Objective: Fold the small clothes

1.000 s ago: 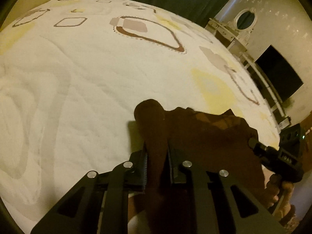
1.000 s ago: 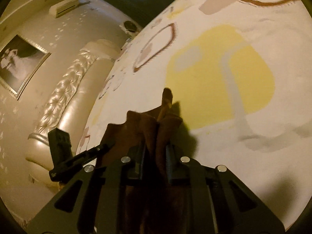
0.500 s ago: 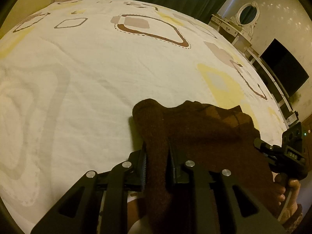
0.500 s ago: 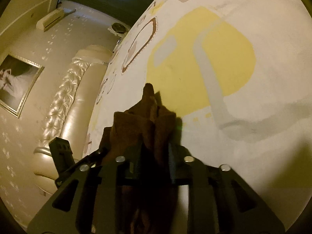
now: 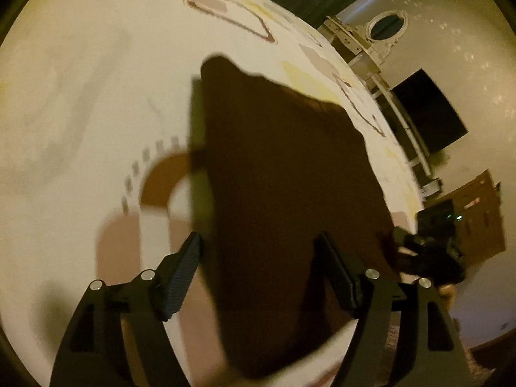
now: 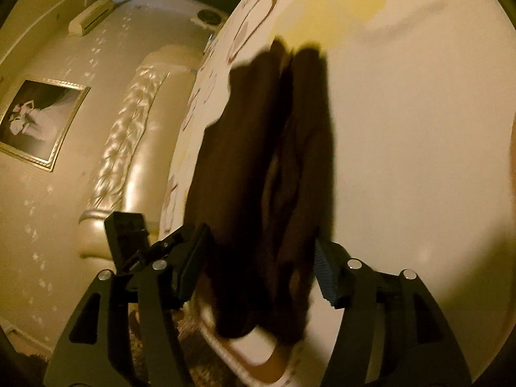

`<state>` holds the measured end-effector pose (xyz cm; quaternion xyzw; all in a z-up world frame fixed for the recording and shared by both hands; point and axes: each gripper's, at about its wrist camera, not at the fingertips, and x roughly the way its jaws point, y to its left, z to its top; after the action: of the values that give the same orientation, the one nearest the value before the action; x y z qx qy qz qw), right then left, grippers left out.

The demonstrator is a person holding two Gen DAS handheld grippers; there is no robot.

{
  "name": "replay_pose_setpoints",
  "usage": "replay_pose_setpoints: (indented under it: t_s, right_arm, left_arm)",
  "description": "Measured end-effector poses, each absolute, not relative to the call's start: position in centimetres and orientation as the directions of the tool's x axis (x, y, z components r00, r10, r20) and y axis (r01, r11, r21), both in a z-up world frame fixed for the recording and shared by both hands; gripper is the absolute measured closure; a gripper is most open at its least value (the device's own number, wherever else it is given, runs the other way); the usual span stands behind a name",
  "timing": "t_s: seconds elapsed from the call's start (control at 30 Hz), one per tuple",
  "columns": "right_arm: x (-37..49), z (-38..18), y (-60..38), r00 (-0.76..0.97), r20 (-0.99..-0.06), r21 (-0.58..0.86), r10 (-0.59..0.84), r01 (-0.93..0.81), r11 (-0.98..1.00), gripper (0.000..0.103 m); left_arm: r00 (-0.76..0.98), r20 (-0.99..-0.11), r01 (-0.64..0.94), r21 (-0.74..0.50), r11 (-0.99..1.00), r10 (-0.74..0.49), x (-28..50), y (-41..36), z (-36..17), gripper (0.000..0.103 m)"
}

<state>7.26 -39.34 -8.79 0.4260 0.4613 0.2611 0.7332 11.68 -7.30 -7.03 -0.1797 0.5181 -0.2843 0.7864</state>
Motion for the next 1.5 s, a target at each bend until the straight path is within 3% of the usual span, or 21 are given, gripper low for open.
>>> replay_pose_setpoints:
  t_s: [0.07,0.17,0.37,0.47,0.5,0.53,0.6,0.63,0.73,1.0,1.17,1.5]
  right_arm:
    - [6.5,-8.7,-38.2,0.423,-0.46,0.86,0.781,-0.004,0.509,0.043]
    - [6.4,-8.7,-37.3,0.407,-0.468,0.858,0.784,-0.004,0.514,0.044]
    - [6.4,-9.2,-38.8,0.446,-0.335,0.937,0.83,0.067,0.342,0.033]
    - [6.2,-8.9,-38.3,0.44,-0.378,0.917,0.815,0.055,0.396,0.033]
    - [6.1,-8.7,-38.1,0.437,-0.396,0.907,0.808,0.047,0.419,0.039]
    - [6.0,-8.6,-37.8,0.436,-0.428,0.889,0.791,0.043,0.457,0.059]
    - [5.9,-8.9,-37.7,0.426,-0.476,0.862,0.769,0.054,0.504,0.087]
    - [5.7,-9.0,-37.9,0.431,-0.475,0.862,0.767,0.053,0.503,0.09]
    - [5.0,-9.3,-38.7,0.448,-0.452,0.874,0.772,0.05,0.482,0.092]
    - [4.6,-11.1,-39.4,0.454,-0.427,0.891,0.782,0.065,0.449,0.092]
    - [4.6,-10.3,-38.9,0.455,-0.416,0.896,0.788,0.053,0.442,0.092]
    - [4.7,-11.0,-39.6,0.456,-0.417,0.895,0.786,0.054,0.443,0.092]
  left_arm:
    - [0.306,-0.716,0.272,-0.566,0.778,-0.628,10.7,-7.8,-7.0,0.031]
    - [0.323,-0.742,0.279,-0.519,0.808,-0.588,10.2,-8.5,-6.8,0.044]
    - [0.308,-0.741,0.253,-0.541,0.802,-0.597,10.4,-8.6,-6.9,0.046]
    - [0.319,-0.739,0.25,-0.539,0.805,-0.594,10.2,-8.6,-7.0,0.046]
    - [0.323,-0.74,0.249,-0.535,0.807,-0.591,10.1,-8.8,-7.0,0.046]
    - [0.326,-0.741,0.249,-0.532,0.809,-0.587,9.9,-8.8,-7.0,0.049]
    - [0.321,-0.742,0.243,-0.536,0.808,-0.589,9.8,-8.9,-6.9,0.057]
    - [0.315,-0.74,0.239,-0.544,0.805,-0.594,9.7,-8.9,-6.9,0.061]
    - [0.311,-0.742,0.25,-0.538,0.805,-0.593,9.4,-9.1,-6.7,0.067]
    - [0.329,-0.752,0.25,-0.514,0.821,-0.571,9.6,-9.7,-7.1,0.067]
    - [0.346,-0.765,0.262,-0.478,0.838,-0.544,9.0,-10.0,-6.3,0.074]
    - [0.348,-0.764,0.256,-0.481,0.839,-0.544,9.1,-10.2,-6.8,0.074]
